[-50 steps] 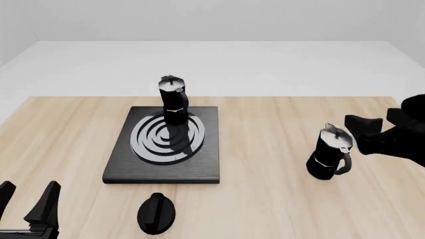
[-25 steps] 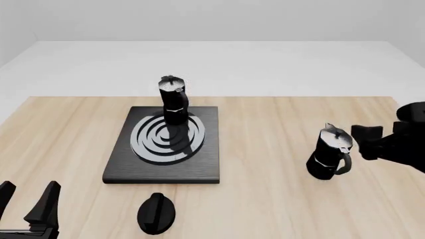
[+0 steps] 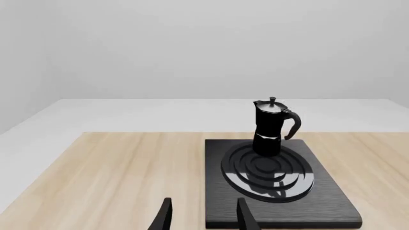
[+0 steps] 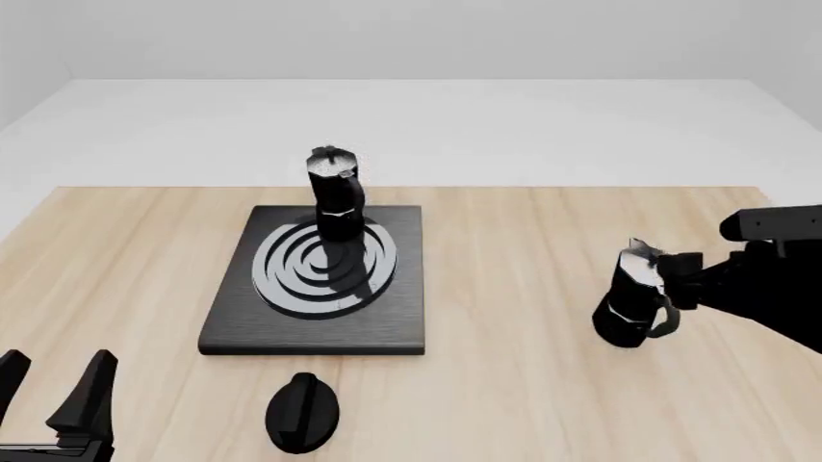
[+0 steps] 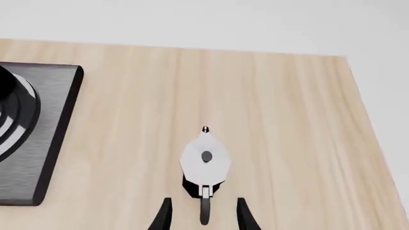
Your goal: Put both moka pots on the stove.
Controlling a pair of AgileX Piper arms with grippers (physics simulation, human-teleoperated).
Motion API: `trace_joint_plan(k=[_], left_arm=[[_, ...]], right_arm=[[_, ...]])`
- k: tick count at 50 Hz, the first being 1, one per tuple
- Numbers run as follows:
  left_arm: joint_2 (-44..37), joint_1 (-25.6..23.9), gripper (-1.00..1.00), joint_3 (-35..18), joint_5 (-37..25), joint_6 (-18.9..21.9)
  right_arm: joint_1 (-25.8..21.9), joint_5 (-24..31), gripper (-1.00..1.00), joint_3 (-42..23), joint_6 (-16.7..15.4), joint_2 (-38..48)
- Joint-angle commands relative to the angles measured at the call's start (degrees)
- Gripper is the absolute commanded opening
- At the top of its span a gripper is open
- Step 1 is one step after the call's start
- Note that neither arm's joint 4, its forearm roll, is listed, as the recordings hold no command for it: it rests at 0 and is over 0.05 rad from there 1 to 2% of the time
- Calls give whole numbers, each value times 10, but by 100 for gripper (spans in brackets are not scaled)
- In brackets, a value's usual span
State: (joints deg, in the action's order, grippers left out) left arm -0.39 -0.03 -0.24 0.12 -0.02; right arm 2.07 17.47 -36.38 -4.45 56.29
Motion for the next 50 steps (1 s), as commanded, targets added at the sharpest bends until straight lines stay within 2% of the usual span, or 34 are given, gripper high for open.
trace_joint_plan(k=[1, 10, 50], left_arm=[[0, 0, 100, 0, 0, 0], [0, 0, 100, 0, 0, 0], [0, 0, 100, 0, 0, 0]], right_arm=[[2, -41, 100, 14, 0, 45], [2, -68, 100, 26, -1, 71], [17, -118, 100, 49, 4, 125]])
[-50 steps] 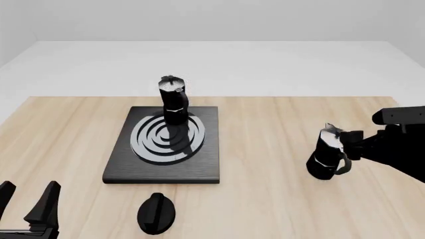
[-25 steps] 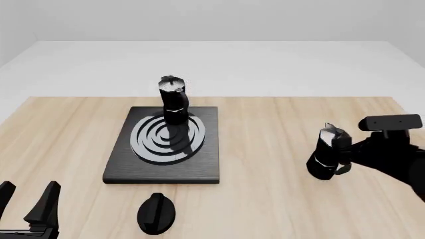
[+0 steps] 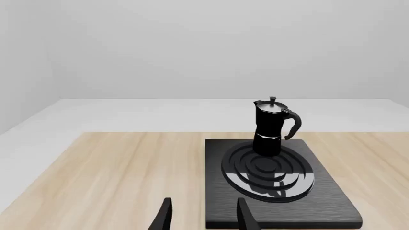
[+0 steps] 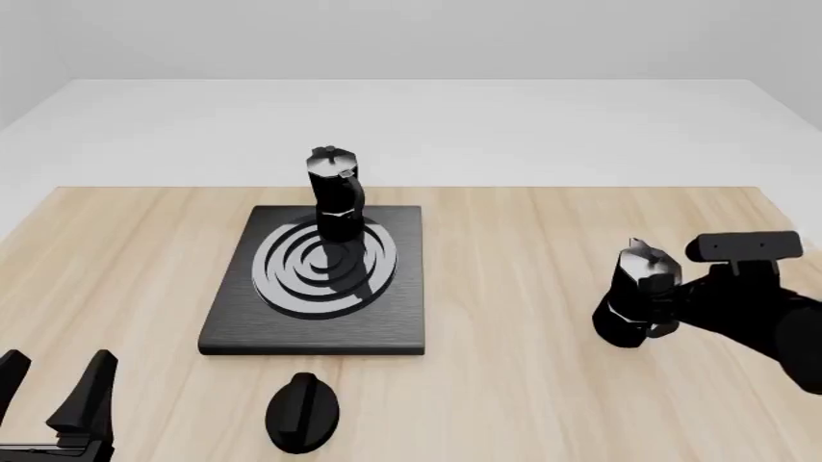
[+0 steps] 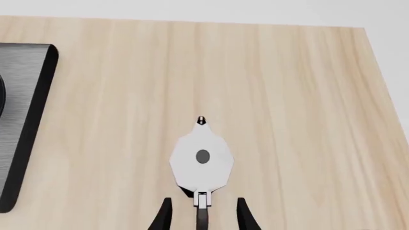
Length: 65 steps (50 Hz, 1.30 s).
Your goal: Put both moka pots on the stove.
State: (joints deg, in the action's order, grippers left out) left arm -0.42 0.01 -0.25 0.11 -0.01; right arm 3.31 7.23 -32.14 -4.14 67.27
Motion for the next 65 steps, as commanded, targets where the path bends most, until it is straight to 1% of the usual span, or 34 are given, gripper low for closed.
trace_joint_plan(k=[1, 40, 49, 51, 52, 53, 54, 55, 56, 58, 59, 62, 65], left_arm=[[0, 0, 100, 0, 0, 0], [0, 0, 100, 0, 0, 0], [0, 0, 100, 0, 0, 0], [0, 0, 100, 0, 0, 0], [0, 0, 100, 0, 0, 0], [0, 0, 100, 0, 0, 0], [0, 0, 100, 0, 0, 0], [0, 0, 100, 0, 0, 0], [0, 0, 100, 0, 0, 0], [0, 0, 100, 0, 0, 0], [0, 0, 100, 0, 0, 0], [0, 0, 100, 0, 0, 0], [0, 0, 100, 0, 0, 0]], right_arm=[[4, -16, 100, 7, 2, 16], [-1, -64, 100, 27, 17, 67], [0, -76, 100, 32, 15, 76], [-10, -76, 100, 37, 16, 69], [-20, -77, 100, 43, 11, 56], [-20, -77, 100, 45, 7, 49], [-20, -75, -100, 45, 7, 43], [-17, -80, -100, 49, -3, 16], [-22, -80, -100, 54, 0, -9], [-26, -81, -100, 55, 2, -9], [-19, -88, -100, 58, -10, -10], [-23, -93, -100, 63, -16, -19], [-30, -100, -100, 70, -36, -42]])
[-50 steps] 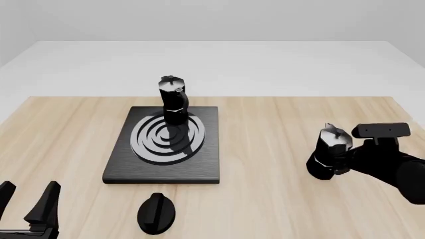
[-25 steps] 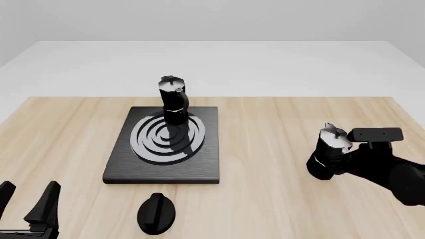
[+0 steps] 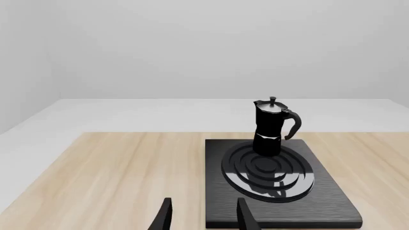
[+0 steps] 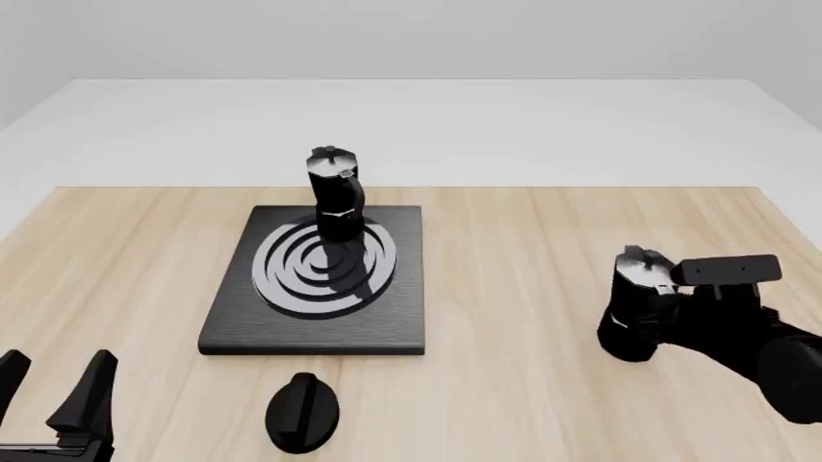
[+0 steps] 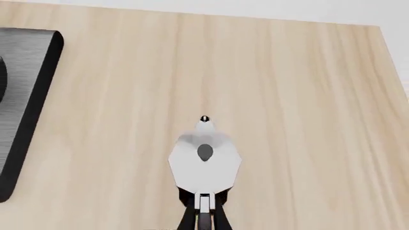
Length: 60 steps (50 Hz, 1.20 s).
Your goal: Put both moka pots on the stove.
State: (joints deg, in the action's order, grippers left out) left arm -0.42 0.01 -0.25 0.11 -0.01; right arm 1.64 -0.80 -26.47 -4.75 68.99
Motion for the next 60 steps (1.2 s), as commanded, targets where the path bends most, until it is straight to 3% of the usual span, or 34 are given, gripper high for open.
trace_joint_plan(k=[1, 4, 22, 36, 60], left_arm=[[0, 0, 100, 0, 0, 0], [0, 0, 100, 0, 0, 0], [0, 0, 100, 0, 0, 0], [0, 0, 100, 0, 0, 0], [0, 0, 100, 0, 0, 0]], right_arm=[[-8, -24, -100, 14, -34, -62], [-9, -35, -100, 20, -50, -77], [-51, 7, -100, -17, -49, -128], [-134, -1, -100, -68, -24, -84], [-271, 2, -100, -164, -16, -14]])
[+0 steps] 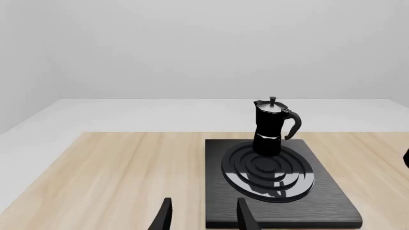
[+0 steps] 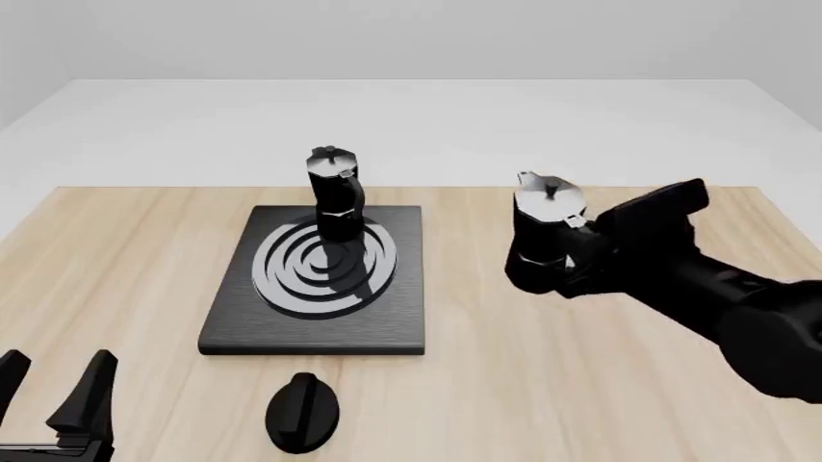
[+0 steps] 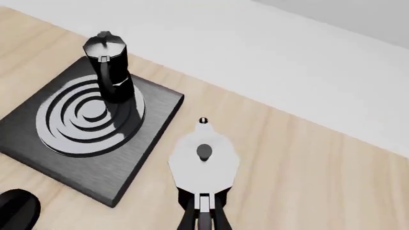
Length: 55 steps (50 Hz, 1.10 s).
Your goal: Put both moka pots on the stove.
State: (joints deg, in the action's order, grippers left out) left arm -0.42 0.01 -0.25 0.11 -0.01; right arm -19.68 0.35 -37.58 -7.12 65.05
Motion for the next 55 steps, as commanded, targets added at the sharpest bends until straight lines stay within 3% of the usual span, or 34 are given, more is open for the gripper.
trace_joint_plan(k=[1, 23, 39, 55], left_arm=[[0, 0, 100, 0, 0, 0], [0, 0, 100, 0, 0, 0], [0, 0, 100, 0, 0, 0], [0, 0, 100, 0, 0, 0]], right_arm=[[-61, -11, -100, -55, 8, 29], [-152, -10, -100, -130, -3, 100], [-212, -7, -100, -179, 7, 145], [-243, -25, -100, -209, 6, 179]])
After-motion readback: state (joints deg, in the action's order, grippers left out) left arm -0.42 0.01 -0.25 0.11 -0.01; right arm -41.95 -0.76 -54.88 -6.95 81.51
